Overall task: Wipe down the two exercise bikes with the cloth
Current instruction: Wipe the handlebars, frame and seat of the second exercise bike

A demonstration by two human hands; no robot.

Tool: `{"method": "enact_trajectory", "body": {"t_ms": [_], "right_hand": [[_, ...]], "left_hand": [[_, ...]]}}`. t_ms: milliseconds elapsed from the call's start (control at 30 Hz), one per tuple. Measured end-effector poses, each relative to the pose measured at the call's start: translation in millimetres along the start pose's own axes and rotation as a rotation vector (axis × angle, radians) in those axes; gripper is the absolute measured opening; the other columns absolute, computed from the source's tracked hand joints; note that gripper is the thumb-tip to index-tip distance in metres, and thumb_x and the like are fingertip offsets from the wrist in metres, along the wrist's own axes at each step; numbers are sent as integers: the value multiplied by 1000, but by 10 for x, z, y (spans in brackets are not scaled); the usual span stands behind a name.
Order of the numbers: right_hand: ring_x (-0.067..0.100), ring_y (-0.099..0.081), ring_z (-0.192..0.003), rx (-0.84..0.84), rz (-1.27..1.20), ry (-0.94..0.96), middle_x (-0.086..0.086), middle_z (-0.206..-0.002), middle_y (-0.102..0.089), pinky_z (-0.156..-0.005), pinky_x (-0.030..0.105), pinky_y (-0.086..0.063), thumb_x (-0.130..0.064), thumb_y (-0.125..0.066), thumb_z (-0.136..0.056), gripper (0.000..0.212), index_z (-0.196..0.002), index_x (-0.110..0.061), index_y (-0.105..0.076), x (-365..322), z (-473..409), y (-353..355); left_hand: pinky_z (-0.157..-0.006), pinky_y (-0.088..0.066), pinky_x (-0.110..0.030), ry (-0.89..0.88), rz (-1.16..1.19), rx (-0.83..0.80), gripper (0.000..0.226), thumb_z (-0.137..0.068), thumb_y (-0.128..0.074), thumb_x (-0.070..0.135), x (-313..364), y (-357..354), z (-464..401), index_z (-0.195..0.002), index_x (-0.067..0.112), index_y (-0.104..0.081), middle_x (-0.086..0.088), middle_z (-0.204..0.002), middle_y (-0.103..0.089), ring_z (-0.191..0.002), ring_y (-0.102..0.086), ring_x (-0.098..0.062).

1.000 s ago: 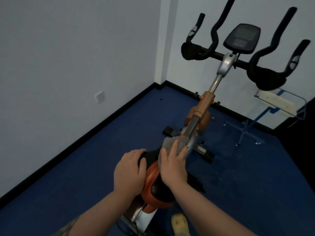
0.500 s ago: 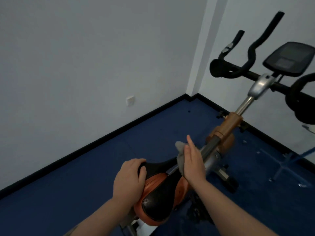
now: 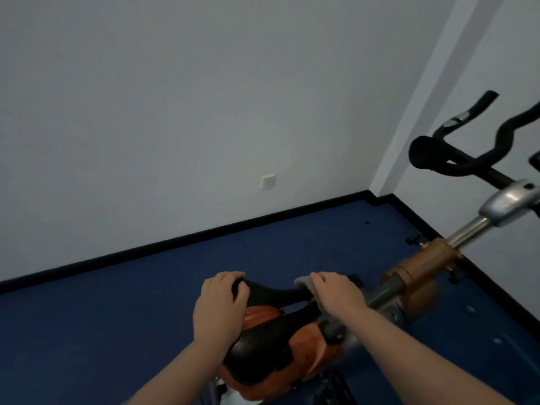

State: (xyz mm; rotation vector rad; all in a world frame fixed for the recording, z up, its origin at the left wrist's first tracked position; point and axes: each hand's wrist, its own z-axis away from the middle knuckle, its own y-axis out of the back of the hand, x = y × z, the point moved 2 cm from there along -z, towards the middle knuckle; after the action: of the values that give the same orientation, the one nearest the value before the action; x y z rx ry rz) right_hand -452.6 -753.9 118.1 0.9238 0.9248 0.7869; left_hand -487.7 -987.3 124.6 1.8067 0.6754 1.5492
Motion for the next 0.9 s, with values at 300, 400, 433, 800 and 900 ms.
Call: {"method": "enact_trajectory", "body": {"t_ms": [300, 400, 433, 800, 900], "right_hand": [[29, -59, -100, 131, 461, 715, 2, -118, -56, -73, 39, -38, -30, -24, -99, 34, -121, -19, -49, -555, 182, -124], [26, -58, -106, -58, 408, 719, -1, -129, -55, -79, 39, -47, -35, -25, -103, 34, -128, -24, -46, -285, -27, 43], [27, -58, -107, -90, 420, 656, 0, -129, -56, -81, 38, -46, -36, -24, -103, 35, -129, -25, -46, -297, -76, 40], [10, -39, -131, -165, 48, 851, -27, -150, -24, -92, 42, -46, -69, -14, -93, 49, -140, -61, -13, -1125, -8, -289], [9, -45, -127, -234, 7, 782, -24, -146, -33, -93, 41, -45, -69, -15, -92, 48, -139, -60, -19, -1049, -165, -229]], "left_hand": [[-112, -32, -32, 97, -60, -38, 55, -101, -34, 44, 9, -12, 304, -152, 29, -21, 11, -158, -17, -143, -18, -9], [-112, -33, -34, 105, -62, -34, 62, -100, -32, 47, -57, -28, 528, -153, 36, -1, 19, -159, 6, -145, -6, -6], [-112, -32, -34, 117, -50, -24, 64, -99, -31, 47, -60, -38, 591, -151, 38, 4, 20, -159, 9, -144, -5, -5], [-94, -24, -5, 235, 77, 1, 73, -97, -34, 52, -116, -78, 1029, -136, 42, 27, 19, -158, 8, -141, -19, 1], [-100, -33, -14, 274, 86, -16, 72, -99, -31, 51, -101, -73, 1058, -145, 34, 22, 17, -160, 2, -137, -29, 0]]}}
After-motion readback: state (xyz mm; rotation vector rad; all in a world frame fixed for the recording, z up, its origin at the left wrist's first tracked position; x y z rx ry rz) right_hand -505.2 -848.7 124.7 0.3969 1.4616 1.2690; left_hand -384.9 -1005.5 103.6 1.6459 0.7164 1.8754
